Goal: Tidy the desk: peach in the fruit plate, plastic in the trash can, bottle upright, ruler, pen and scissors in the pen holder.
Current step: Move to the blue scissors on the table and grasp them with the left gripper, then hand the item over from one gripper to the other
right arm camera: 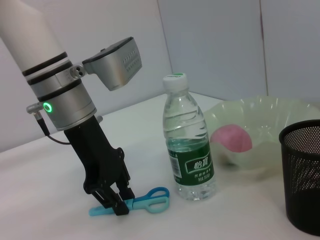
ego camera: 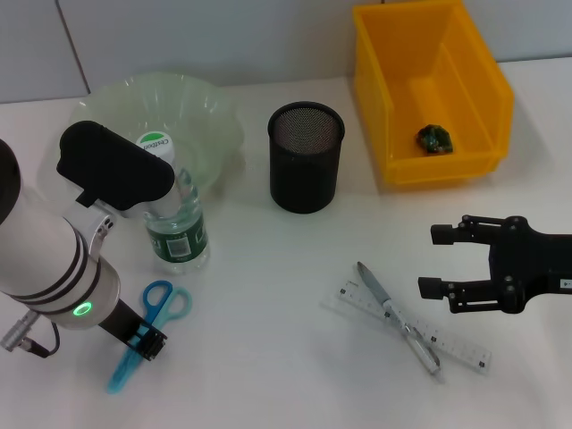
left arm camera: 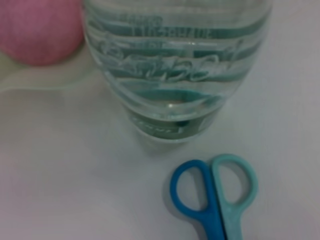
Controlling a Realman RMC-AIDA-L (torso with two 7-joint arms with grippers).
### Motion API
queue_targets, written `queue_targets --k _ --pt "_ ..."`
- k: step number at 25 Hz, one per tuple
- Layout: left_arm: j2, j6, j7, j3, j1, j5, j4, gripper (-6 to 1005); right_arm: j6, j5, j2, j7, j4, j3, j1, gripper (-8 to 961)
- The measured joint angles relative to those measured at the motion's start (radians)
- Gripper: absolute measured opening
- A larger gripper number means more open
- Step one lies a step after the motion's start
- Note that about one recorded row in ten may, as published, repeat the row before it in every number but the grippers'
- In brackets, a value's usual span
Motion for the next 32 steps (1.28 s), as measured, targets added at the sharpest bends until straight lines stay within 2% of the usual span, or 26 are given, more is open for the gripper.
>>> queue_targets --k 2,5,10,15,23,25,32 --pt "0.000 0.000 0.000 0.000 0.000 0.000 0.000 396 0.000 0.000 0.000 0.000 0.000 0.000 0.000 823" --pt "0.000 0.000 0.000 0.003 -0.001 -0.001 0.000 310 0.000 0.000 0.000 0.000 0.000 0.000 0.000 823" --pt "0.000 0.000 0.001 0.004 -0.002 -0.001 0.000 311 0.000 0.000 0.000 0.001 0.000 0.000 0.001 822" --pt "-0.002 -0.001 0.019 -0.005 -0.012 -0.010 -0.008 249 0.000 0.000 0.000 0.001 0.000 0.000 0.001 822" --pt "-0.002 -0.022 0.027 0.002 -0.014 -0.018 0.012 236 0.000 0.000 -0.001 0.002 -0.001 0.002 0.002 821" --pt "-0.002 -0.066 0.028 0.038 -0.008 -0.027 0.072 233 0.000 0.000 -0.002 0.003 -0.001 0.002 0.002 821" --pt "0.003 -0.119 0.051 0.046 0.007 -0.073 0.208 234 0.000 0.000 -0.002 0.013 -0.002 0.001 0.002 820"
